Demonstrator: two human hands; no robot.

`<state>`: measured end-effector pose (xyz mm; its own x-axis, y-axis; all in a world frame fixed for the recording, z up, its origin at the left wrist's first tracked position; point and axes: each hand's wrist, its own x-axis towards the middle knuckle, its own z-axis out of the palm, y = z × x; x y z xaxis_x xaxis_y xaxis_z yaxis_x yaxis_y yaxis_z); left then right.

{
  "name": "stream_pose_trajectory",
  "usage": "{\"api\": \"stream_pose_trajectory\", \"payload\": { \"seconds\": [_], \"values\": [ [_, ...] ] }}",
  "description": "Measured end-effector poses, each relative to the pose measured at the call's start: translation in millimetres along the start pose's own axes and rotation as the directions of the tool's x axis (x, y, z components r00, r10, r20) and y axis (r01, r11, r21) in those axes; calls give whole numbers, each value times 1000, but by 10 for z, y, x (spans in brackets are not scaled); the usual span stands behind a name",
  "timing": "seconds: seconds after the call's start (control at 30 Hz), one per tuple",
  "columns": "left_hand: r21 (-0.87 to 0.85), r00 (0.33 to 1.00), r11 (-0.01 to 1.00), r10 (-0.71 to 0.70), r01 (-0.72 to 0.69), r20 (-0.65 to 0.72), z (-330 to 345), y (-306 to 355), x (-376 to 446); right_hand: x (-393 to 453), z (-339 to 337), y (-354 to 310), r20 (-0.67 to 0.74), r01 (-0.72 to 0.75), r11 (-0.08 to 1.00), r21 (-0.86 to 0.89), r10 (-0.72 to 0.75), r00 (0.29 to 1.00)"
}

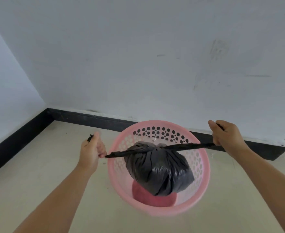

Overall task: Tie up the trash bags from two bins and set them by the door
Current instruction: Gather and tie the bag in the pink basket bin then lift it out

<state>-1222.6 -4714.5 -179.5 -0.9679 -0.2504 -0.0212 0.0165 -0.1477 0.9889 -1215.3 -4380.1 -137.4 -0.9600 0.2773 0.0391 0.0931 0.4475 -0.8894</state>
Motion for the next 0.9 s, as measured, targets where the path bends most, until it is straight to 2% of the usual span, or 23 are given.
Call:
{"api": "stream_pose_trajectory", "payload": {
  "seconds": [0.1, 0.2, 0.33, 0.4, 0.5, 0.57, 0.63, 0.67, 0.73, 0.8, 0.87, 0.9],
  "values": [
    [30, 1000, 999, 14, -13, -20, 51, -5, 32, -4, 45, -98, 20, 16, 994, -108, -14, 1000],
    [-47, 998, 998, -49, 47, -44, 165, 46, 58, 12, 121, -253, 29, 138, 967, -214, -135, 990],
    [-430, 982, 883, -173, 186, 70, 452, 116, 2, 23, 285, -357, 90, 111, 994, 18, -112, 990],
    [-473, 979, 857, -173, 205, 110, 583, 149, -32, -18, 411, -372, 138, 70, 989, 127, -88, 987],
    [-413, 977, 890, -214, 193, -4, 691, 76, -117, -53, 551, -311, 217, 26, 980, 199, -70, 974],
    [-344, 956, 912, -275, 224, -106, 716, -62, -248, -124, 631, -218, 318, 12, 998, 59, -30, 947],
    [-171, 918, 916, -383, 363, -104, 734, -220, -362, -200, 727, -94, 336, 49, 991, -125, -5, 942],
    [-91, 876, 879, -475, 468, -80, 748, -294, -393, -219, 769, -26, 309, 33, 987, -155, 17, 951],
    [110, 800, 794, -599, 598, -30, 788, -367, -415, -250, 807, 8, 327, -119, 991, -68, 134, 935],
    [347, 835, 784, -551, 515, 5, 825, -350, -397, -251, 822, 22, 377, -243, 969, -42, 240, 894],
    [453, 904, 828, -416, 330, 103, 849, -319, -365, -205, 816, 51, 342, -240, 969, -51, 242, 908],
    [469, 910, 844, -376, 260, 173, 865, -313, -348, -195, 802, 48, 320, -221, 975, -30, 219, 922]
  ]
}}
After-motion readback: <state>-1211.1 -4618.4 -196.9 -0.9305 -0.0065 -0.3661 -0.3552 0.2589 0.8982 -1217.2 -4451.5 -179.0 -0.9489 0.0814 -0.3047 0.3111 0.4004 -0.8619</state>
